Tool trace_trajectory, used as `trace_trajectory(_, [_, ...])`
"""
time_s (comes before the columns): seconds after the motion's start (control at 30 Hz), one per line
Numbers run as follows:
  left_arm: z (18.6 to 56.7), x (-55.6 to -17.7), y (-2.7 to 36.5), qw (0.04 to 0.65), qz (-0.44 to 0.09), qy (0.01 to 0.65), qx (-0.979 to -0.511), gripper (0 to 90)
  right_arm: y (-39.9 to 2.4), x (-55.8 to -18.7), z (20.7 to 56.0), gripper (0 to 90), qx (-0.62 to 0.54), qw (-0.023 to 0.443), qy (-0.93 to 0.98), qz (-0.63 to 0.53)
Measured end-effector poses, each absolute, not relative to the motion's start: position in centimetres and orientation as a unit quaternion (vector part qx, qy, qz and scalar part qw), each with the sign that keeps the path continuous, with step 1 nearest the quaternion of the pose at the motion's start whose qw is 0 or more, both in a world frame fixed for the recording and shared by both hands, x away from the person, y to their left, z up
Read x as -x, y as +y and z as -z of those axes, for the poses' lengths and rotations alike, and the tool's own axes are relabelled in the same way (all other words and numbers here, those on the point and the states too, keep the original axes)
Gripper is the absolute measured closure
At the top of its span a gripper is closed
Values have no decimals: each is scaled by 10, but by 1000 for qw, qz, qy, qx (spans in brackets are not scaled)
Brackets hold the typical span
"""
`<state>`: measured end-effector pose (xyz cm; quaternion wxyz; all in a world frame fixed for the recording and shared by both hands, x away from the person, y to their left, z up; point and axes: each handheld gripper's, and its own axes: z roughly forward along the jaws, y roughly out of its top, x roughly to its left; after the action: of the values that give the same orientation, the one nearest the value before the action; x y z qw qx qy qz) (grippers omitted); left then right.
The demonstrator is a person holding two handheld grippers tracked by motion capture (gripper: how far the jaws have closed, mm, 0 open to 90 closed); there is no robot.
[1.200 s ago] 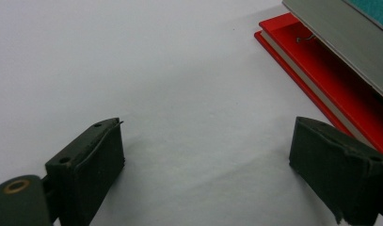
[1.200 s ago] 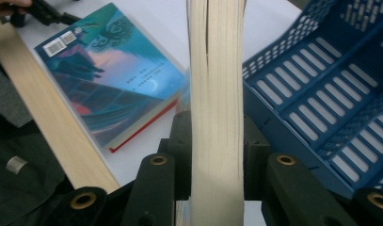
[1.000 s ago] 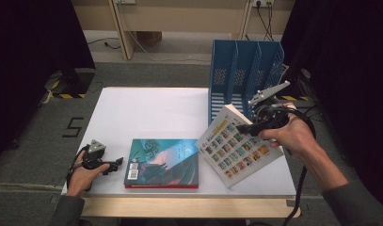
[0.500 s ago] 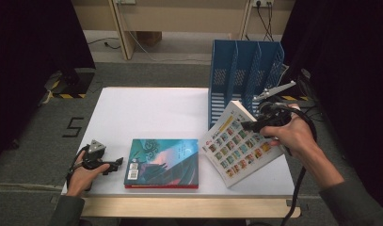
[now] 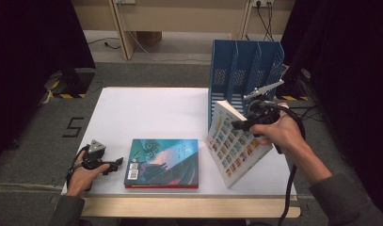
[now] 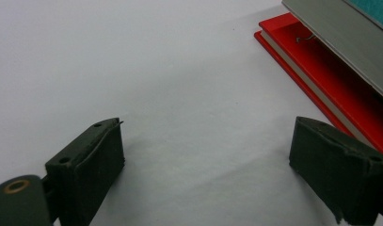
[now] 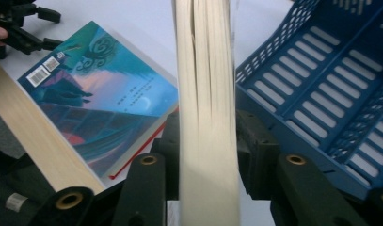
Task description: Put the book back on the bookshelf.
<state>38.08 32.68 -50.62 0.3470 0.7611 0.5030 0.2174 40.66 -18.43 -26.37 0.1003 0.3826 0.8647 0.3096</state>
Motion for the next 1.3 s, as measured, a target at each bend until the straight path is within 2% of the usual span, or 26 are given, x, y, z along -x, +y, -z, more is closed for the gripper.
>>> trace_trajectory(0.27, [506, -381, 327, 346, -219, 502, -762, 98, -181, -401, 262, 570, -400, 74, 862, -302])
trace_trajectory(0.67, [506, -380, 327, 346, -220, 501, -762, 100, -179, -404, 269, 501, -422, 74, 865, -261])
trace_trajectory(0.83, [506, -380, 327, 347, -219, 501, -762, 100, -174, -407, 274, 566, -413, 76, 875, -243])
trace_trajectory(0.87, [506, -381, 327, 347, -219, 502, -762, 100, -174, -407, 274, 603, -404, 77, 879, -241])
trace_trajectory(0.9, [506, -380, 327, 347, -219, 501, -762, 100, -173, -408, 273, 685, -390, 88, 886, -234])
trace_trajectory(0.93, [506, -380, 326, 346, -220, 500, -763, 101, -172, -409, 273, 698, -385, 91, 888, -234])
trace_trajectory(1.13, [506, -380, 327, 347, -219, 501, -762, 101, -177, -410, 271, 729, -362, 104, 897, -231])
trace_trajectory(1.3, [506, -381, 327, 347, -219, 501, -762, 101, -189, -407, 270, 735, -359, 92, 896, -247])
